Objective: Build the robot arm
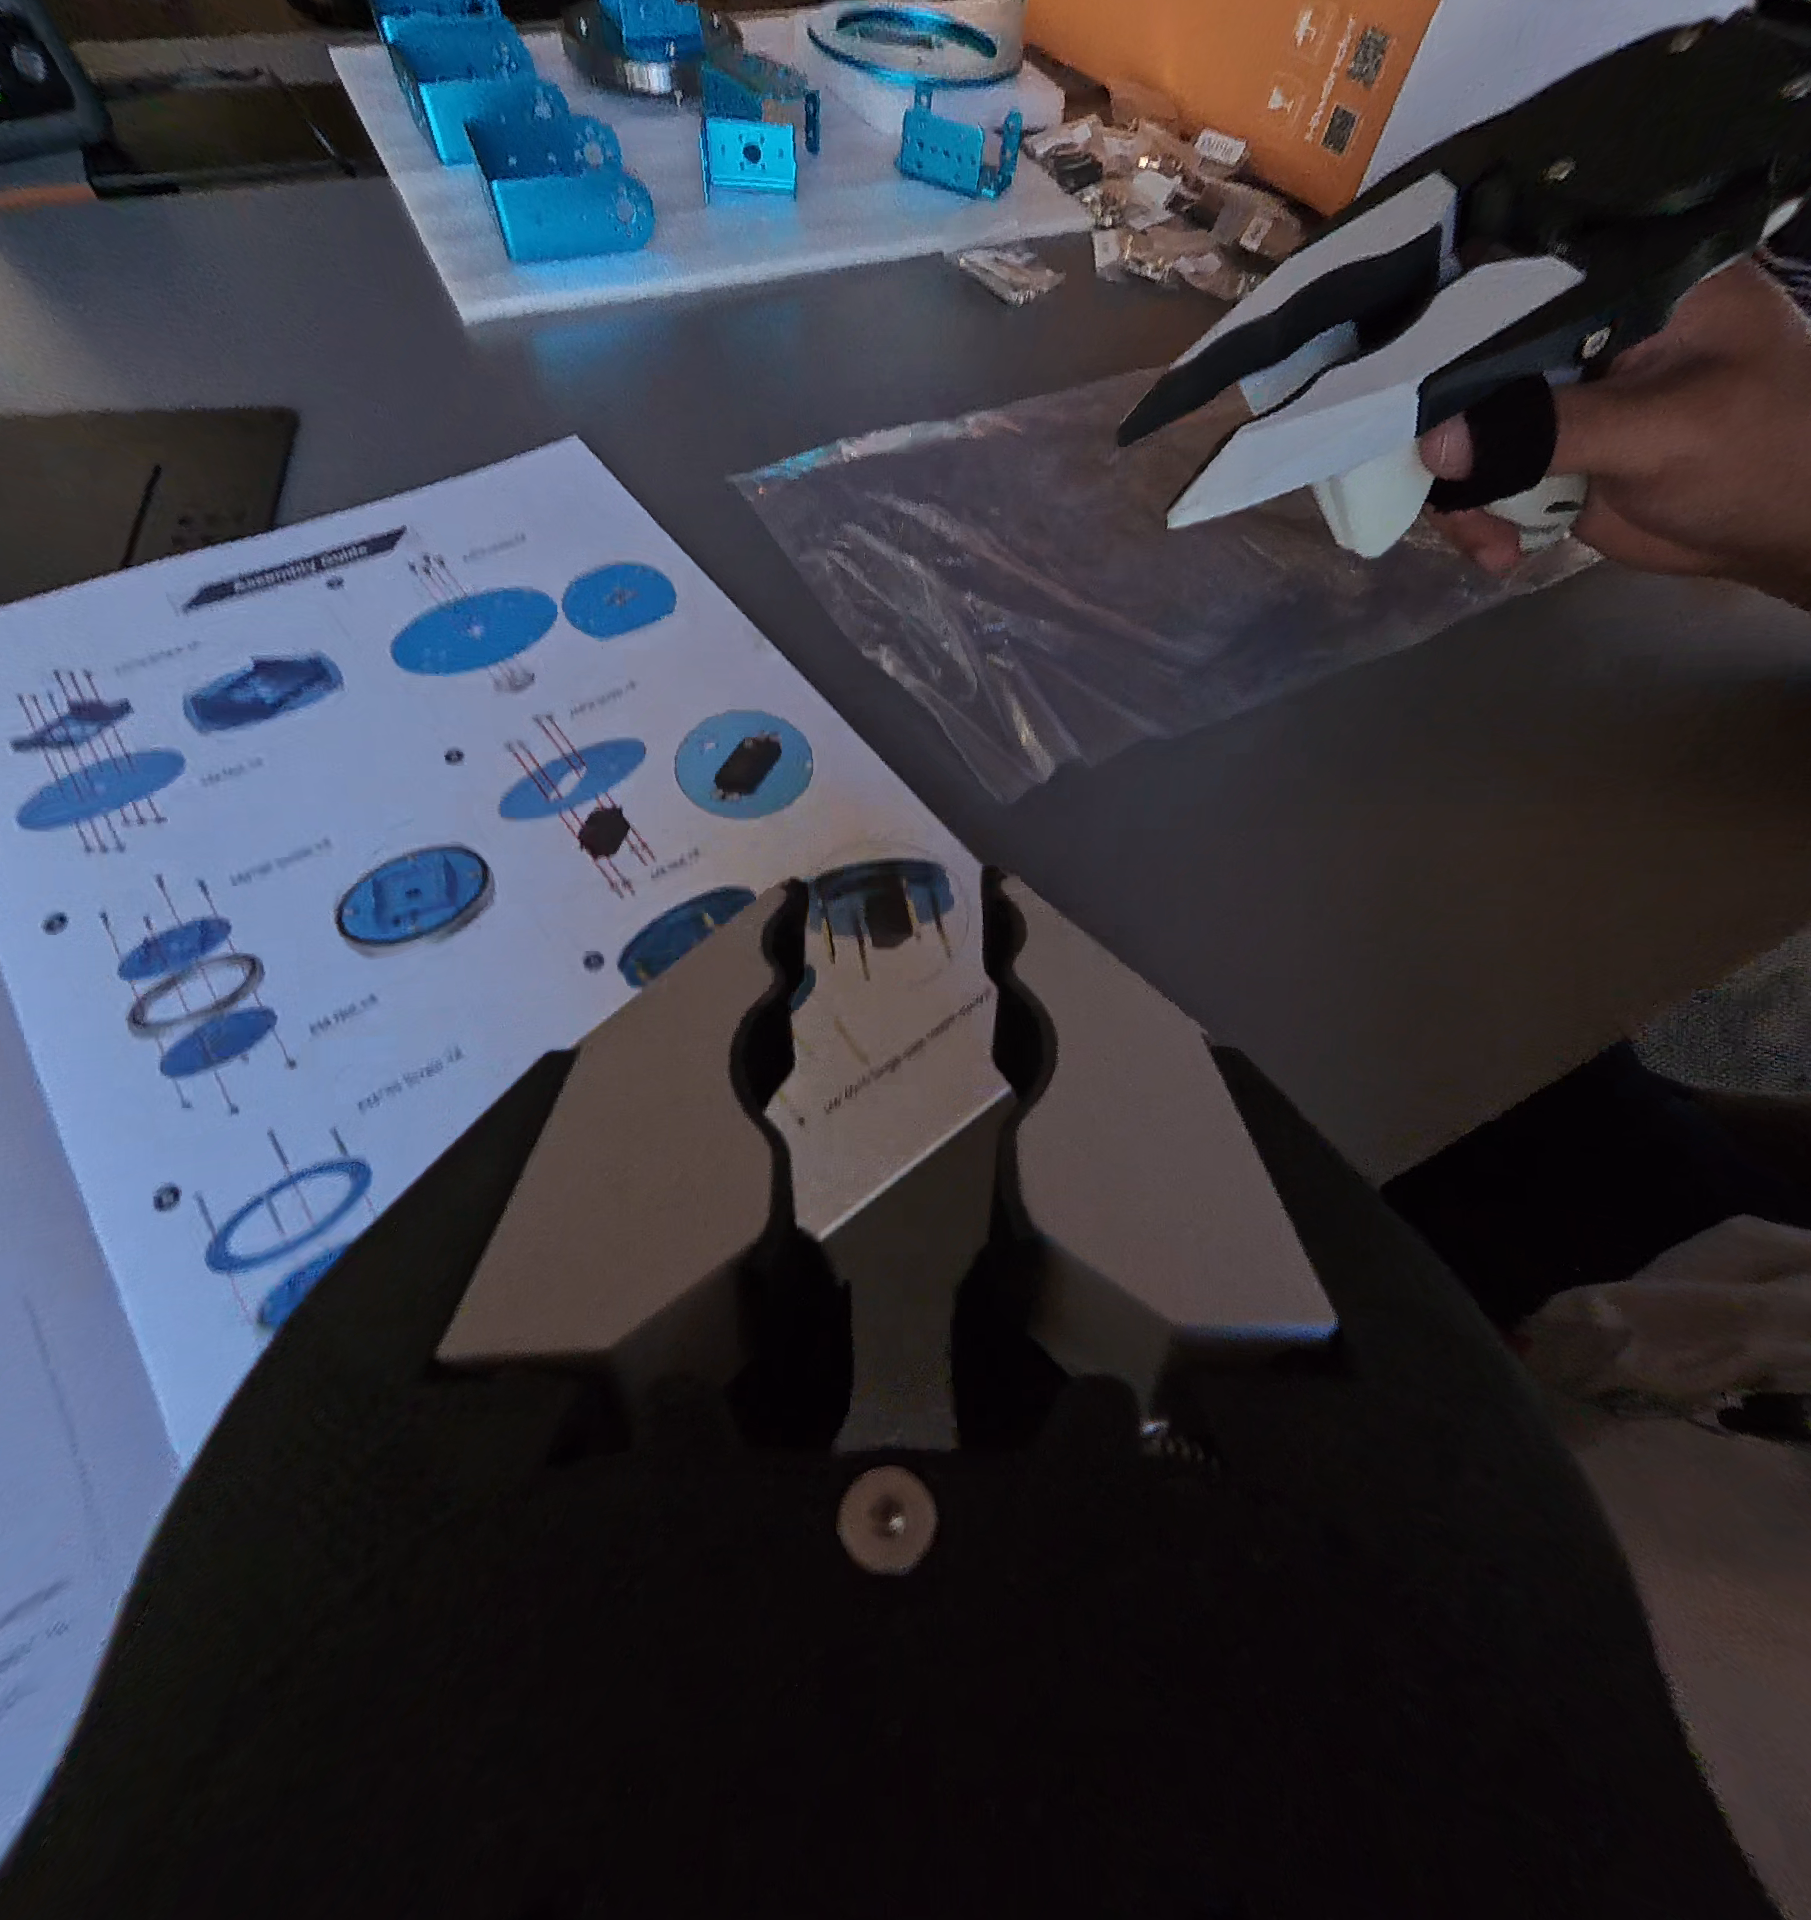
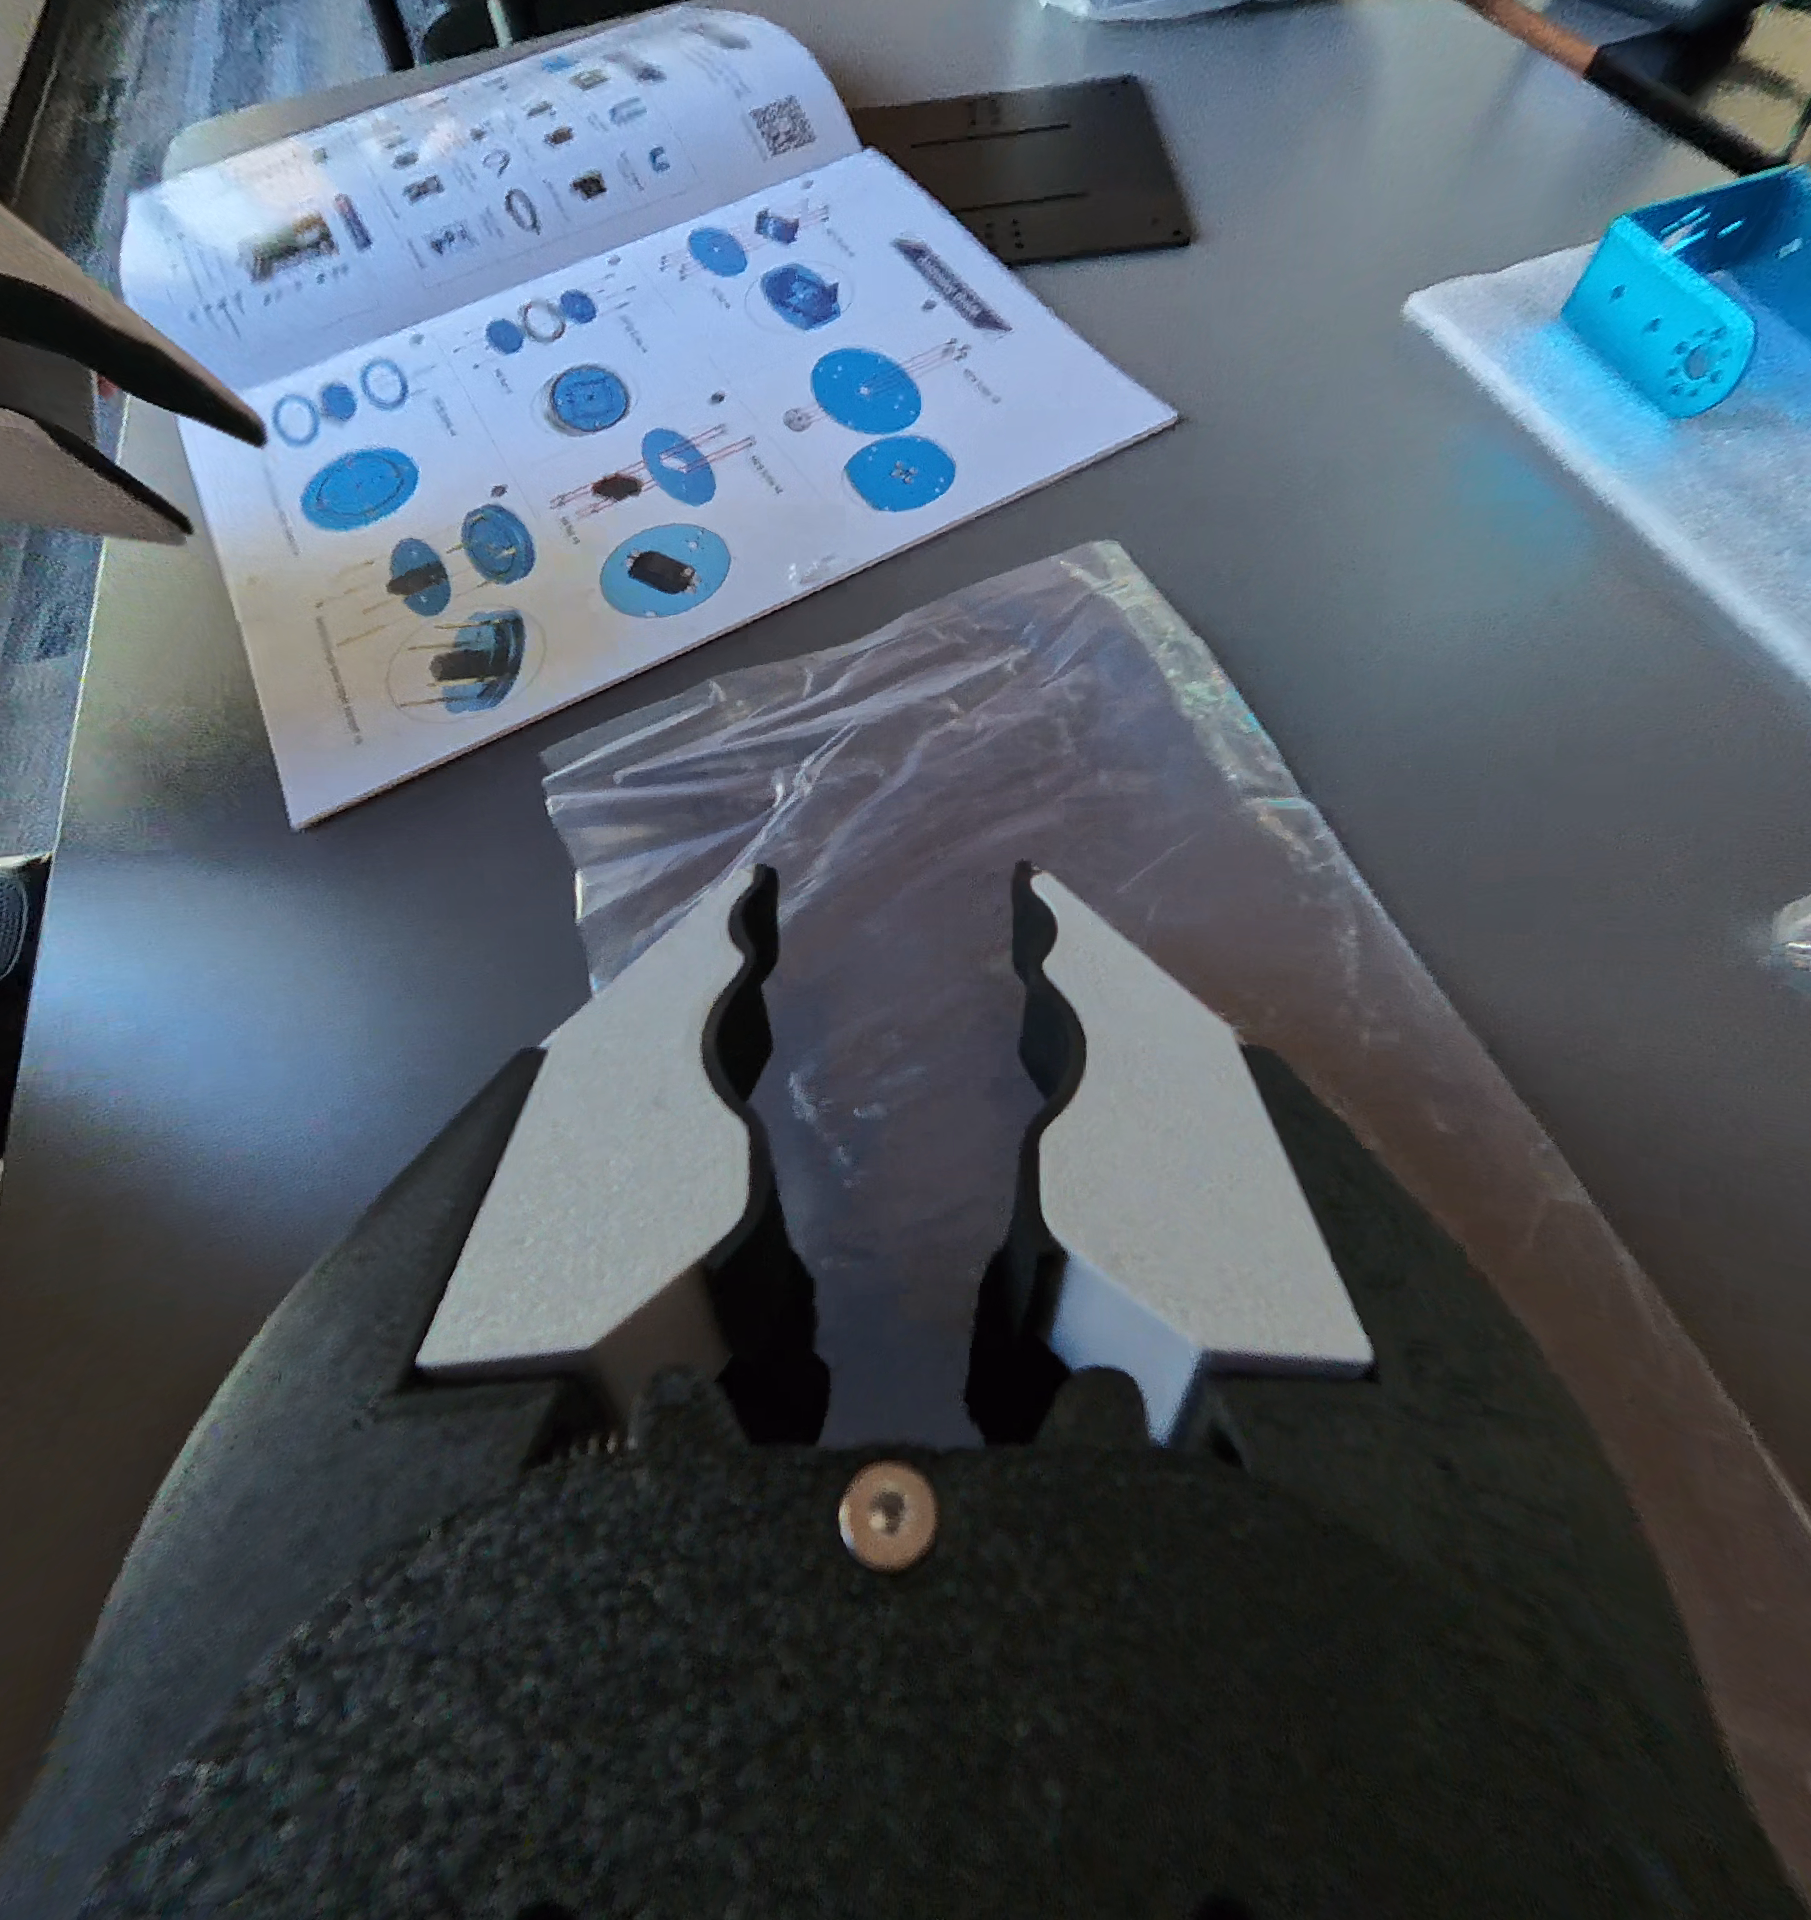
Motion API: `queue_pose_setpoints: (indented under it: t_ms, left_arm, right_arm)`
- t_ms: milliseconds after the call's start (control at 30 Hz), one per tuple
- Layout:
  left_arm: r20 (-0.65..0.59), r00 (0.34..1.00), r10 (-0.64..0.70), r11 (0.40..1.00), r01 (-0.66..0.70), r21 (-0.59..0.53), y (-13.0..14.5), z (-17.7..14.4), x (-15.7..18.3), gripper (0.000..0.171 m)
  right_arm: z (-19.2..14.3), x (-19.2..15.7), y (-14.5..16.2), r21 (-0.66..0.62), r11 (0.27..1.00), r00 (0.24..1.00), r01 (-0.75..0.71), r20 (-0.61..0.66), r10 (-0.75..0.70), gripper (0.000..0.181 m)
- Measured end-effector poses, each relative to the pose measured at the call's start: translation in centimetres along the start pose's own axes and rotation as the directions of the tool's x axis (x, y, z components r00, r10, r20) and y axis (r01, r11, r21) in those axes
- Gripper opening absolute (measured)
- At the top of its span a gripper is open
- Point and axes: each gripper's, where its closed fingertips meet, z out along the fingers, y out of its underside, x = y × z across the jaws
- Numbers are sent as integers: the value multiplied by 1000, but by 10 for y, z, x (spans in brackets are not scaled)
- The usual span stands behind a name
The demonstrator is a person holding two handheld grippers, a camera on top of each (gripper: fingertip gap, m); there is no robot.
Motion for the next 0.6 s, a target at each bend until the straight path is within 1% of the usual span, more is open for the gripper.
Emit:
queue_pose_setpoints:
  t_ms: [33, 100, 167, 233, 300, 333, 400, 467, 500, 533, 567, 600]
  left_arm:
    - [-13, 1000, 27, 1000, -26, 11, -12, 3, 2, 33]
    - [-77, 989, 124, 991, -120, 57, -41, 12, 14, 34]
    - [-197, 959, 204, 975, -181, 127, -72, 20, 38, 34]
    - [-331, 916, 226, 973, -193, 129, -96, 28, 65, 34]
    - [-424, 870, 251, 968, -230, 102, -117, 45, 83, 34]
    - [-454, 851, 265, 963, -257, 81, -128, 58, 89, 34]
    - [-452, 830, 328, 936, -351, 34, -154, 98, 90, 34]
    - [-380, 812, 443, 876, -482, -9, -186, 157, 83, 34]
    - [-338, 792, 509, 832, -553, -45, -200, 192, 79, 34]
    - [-303, 752, 585, 768, -634, -93, -211, 229, 73, 34]
    - [-283, 697, 659, 687, -711, -148, -218, 268, 67, 34]
    - [-302, 649, 698, 618, -759, -203, -221, 306, 63, 41]
  right_arm:
    - [-4, 2, -4, 23, 1000, 1000, -8, -8, 9, 46]
    - [-18, -1, -14, 57, 997, 999, -43, -6, 43, 51]
    - [-44, -3, -21, 103, 992, 997, -67, -27, 70, 51]
    - [-80, 0, -21, 178, 981, 990, -81, -96, 99, 49]
    - [-116, 1, -15, 279, 954, 978, -108, -144, 153, 46]
    - [-131, 3, -10, 326, 938, 969, -117, -172, 180, 45]
    - [-155, 7, 2, 387, 912, 950, -134, -210, 229, 46]
    - [-169, 8, 9, 435, 893, 945, -117, -227, 234, 45]
    - [-172, 10, 16, 427, 899, 942, -102, -248, 225, 44]
    - [-176, 14, 22, 423, 902, 933, -89, -281, 224, 44]
    - [-180, 15, 26, 440, 894, 930, -82, -290, 228, 43]
    - [-183, 14, 27, 464, 880, 931, -100, -269, 248, 45]
